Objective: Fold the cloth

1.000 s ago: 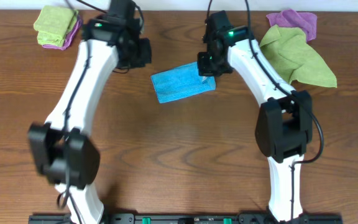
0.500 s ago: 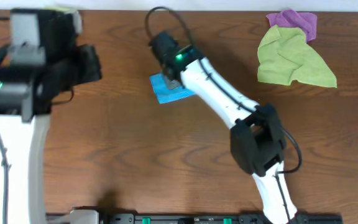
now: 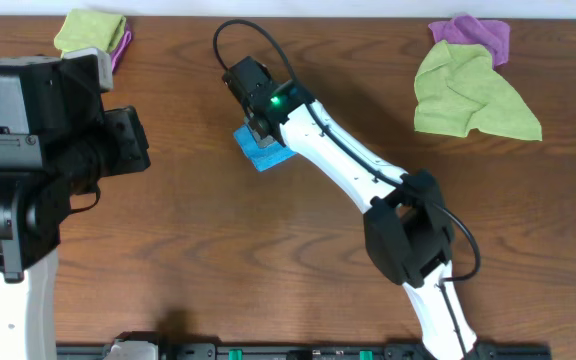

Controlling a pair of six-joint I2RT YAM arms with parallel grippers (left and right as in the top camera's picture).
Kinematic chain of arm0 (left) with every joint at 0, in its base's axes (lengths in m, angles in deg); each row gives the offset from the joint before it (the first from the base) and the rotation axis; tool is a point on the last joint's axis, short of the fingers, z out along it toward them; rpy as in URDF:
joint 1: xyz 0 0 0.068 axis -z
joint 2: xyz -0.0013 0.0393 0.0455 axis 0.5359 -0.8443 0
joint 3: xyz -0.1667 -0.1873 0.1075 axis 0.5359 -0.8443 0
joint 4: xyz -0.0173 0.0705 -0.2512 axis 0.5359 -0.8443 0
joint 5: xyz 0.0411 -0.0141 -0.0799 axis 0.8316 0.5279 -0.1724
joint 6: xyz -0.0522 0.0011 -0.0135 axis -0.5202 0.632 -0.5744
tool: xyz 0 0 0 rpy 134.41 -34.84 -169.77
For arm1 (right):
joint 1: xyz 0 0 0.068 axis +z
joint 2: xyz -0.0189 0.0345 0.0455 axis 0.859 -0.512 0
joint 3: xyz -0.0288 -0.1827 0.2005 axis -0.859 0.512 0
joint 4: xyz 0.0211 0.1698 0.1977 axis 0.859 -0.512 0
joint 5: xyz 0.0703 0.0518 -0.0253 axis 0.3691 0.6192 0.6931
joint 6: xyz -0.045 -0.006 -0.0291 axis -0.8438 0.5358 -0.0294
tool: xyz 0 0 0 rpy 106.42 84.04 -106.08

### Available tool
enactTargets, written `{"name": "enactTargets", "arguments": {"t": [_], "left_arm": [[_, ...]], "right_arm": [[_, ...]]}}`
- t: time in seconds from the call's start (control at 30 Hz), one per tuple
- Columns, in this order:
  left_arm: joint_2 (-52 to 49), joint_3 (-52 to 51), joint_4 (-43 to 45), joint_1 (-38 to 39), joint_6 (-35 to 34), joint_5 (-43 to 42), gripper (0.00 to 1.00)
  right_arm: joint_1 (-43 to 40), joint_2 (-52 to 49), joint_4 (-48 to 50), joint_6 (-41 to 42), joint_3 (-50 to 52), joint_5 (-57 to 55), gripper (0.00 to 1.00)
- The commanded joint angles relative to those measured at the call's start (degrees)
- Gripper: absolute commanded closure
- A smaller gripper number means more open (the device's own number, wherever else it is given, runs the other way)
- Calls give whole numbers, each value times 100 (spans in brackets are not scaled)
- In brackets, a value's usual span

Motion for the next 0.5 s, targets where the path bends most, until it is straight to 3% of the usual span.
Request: {"name": "enactTargets", "arguments": {"t": [0.0,0.37,0.4,0.47], "left_arm": [[39,-7,-17,-35,173,46,94],[39,-7,15,-35,170,44,94],[39,-7,15,-35,170,44,94],[39,-7,15,-35,175,46,94]], "right_arm": [[55,-175,13,-164,-129,236,99],[98,-455,79,-181,-129,715,98],[109,-455,105,-181,-129,857,95],[136,-455,133,-184,-129,1462,74]]}}
